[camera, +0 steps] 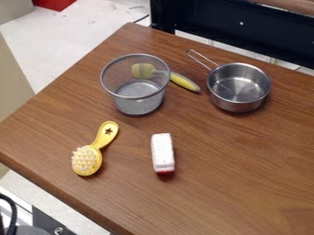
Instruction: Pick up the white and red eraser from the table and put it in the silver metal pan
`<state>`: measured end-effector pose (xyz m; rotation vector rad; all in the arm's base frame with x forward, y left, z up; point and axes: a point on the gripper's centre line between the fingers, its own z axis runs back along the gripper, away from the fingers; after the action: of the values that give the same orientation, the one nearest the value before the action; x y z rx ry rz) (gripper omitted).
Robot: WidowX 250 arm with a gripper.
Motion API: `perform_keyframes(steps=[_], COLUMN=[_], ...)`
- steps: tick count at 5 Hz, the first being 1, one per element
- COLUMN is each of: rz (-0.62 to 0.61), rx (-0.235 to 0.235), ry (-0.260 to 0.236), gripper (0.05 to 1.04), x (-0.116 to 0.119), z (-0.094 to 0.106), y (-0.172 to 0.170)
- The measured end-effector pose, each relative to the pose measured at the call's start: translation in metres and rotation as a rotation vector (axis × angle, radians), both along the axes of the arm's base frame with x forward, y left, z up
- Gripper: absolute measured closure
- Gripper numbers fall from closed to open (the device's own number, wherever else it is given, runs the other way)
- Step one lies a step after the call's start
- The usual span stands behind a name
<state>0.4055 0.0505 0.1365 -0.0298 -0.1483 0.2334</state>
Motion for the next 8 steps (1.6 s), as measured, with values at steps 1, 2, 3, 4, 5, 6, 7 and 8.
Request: perform_keyframes(steps=[1,2,3,4,5,6,7,8], rz=[-0.008,-0.100,-0.131,-0.121,-0.041,0.013,0.121,0.230], rx=[-0.006,-0.005,-0.028,-0.026,-0.005,0.011,0.030,0.038], ry=[0.053,0.105,0.081,0.076,0.031,0.100,0.069,0.086], gripper=[0.086,0.086,0.086,0.086,0.086,0.086,0.086,0.086], x=[-0.003,-0.019,-0.029,-0.049,-0.082,-0.106,-0.128,-0.133], z=[-0.019,-0.034,-0.015,-0.014,-0.009,-0.021,-0.029,-0.036], y=[0.000,-0.005,-0.009,-0.017,-0.037,-0.051,-0.059,-0.062])
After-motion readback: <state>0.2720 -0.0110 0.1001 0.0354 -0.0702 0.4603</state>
